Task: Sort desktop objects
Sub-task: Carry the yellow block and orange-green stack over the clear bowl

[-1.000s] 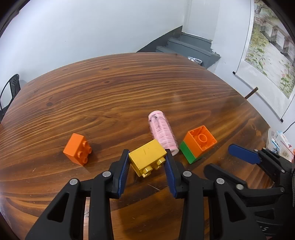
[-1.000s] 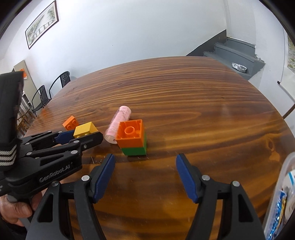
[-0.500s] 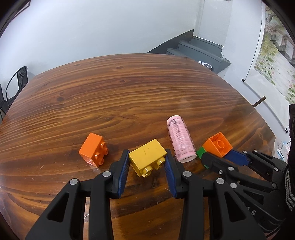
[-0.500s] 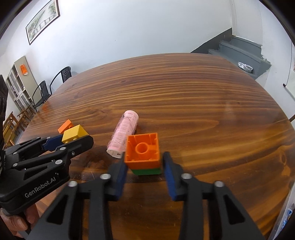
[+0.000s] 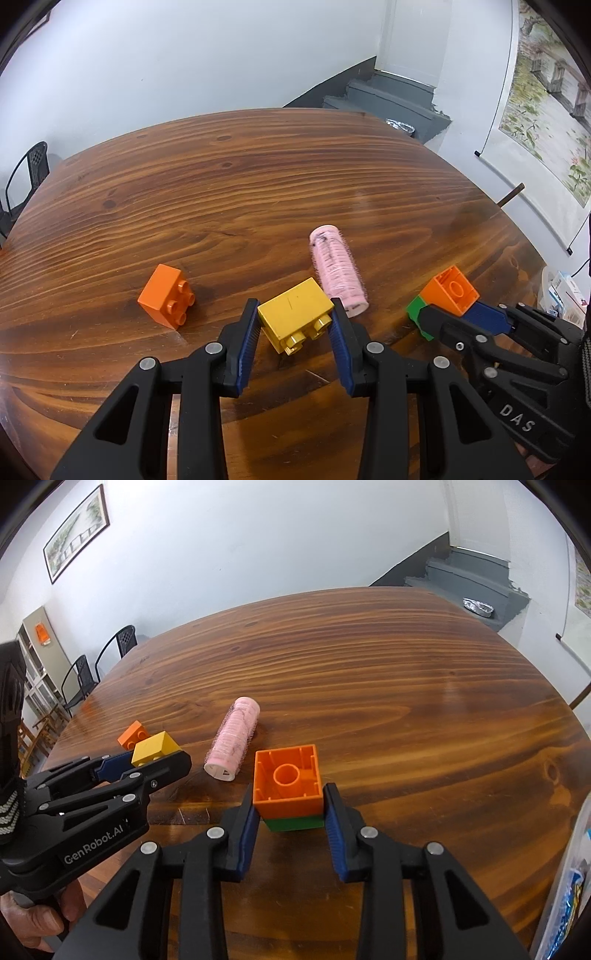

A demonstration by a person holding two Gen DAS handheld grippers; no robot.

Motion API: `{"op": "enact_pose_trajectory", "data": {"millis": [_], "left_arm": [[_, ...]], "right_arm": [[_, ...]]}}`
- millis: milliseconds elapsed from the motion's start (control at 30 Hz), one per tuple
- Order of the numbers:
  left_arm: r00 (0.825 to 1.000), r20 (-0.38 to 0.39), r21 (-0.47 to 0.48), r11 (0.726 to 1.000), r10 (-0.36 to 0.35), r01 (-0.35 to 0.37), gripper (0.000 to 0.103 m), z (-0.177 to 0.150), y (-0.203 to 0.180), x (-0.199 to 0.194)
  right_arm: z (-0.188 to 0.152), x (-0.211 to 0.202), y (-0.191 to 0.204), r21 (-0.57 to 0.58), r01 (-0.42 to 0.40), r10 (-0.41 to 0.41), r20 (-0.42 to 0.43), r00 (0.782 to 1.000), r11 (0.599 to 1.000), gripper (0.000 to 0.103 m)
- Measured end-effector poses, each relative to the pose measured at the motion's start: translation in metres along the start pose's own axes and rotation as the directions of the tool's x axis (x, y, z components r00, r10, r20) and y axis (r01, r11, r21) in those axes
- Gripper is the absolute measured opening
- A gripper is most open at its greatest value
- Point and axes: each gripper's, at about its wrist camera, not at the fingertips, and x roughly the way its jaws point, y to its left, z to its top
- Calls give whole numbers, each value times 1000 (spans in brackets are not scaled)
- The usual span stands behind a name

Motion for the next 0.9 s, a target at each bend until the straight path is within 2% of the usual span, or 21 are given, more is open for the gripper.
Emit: {"op": "enact_pose_trajectory", "data": {"millis": [300,900], "left_arm": [[1000,15,31,999,-18,18,40,-2,-16,-8],[997,48,99,993,-65,60,40,-8,-51,-25]], "right_arm": [[-8,-22,-8,24,37,-38,48,998,999,37],[-34,-47,-30,108,95,-104,79,991,990,37]]}}
